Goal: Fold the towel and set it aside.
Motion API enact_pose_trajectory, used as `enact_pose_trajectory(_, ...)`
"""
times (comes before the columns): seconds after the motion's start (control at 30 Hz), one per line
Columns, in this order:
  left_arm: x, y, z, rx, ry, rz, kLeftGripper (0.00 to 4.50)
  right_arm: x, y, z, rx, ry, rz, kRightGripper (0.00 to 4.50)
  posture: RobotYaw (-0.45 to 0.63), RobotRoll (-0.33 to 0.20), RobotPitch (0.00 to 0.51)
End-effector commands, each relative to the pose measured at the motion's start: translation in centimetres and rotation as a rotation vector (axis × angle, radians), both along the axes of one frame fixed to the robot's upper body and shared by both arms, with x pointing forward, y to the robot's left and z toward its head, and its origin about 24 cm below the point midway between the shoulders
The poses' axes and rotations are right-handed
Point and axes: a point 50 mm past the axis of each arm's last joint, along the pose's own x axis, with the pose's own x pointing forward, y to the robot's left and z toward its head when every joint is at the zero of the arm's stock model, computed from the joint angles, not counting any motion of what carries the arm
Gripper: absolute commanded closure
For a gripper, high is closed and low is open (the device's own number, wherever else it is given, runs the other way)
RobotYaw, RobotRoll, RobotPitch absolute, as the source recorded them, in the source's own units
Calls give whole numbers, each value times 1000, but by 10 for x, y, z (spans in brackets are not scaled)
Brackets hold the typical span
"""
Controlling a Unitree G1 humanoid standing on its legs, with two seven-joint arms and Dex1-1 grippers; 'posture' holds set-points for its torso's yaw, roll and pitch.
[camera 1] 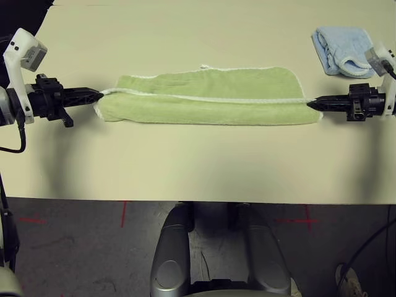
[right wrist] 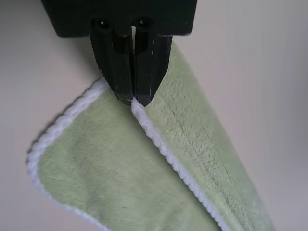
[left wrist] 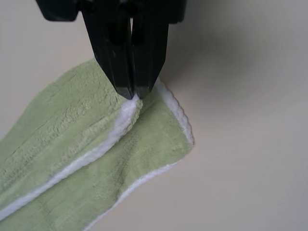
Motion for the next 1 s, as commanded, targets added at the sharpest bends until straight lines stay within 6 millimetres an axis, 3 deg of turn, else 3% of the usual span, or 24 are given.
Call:
enact_pose_trajectory(0.03,3,6,-2,23,6,36,4482,2,-8,1,3,-42,-82,4500,52,0,330)
enact_pose_trajectory(0.47,27,3,-1,66,-70,127,4482,24,0,6,-80,-235,-330,4500,58,0,328)
enact_pose_trajectory(1.0,38,2,-6,126,-58,178,4482,41,28,15,-96,-324,-373,4500,55,0,326)
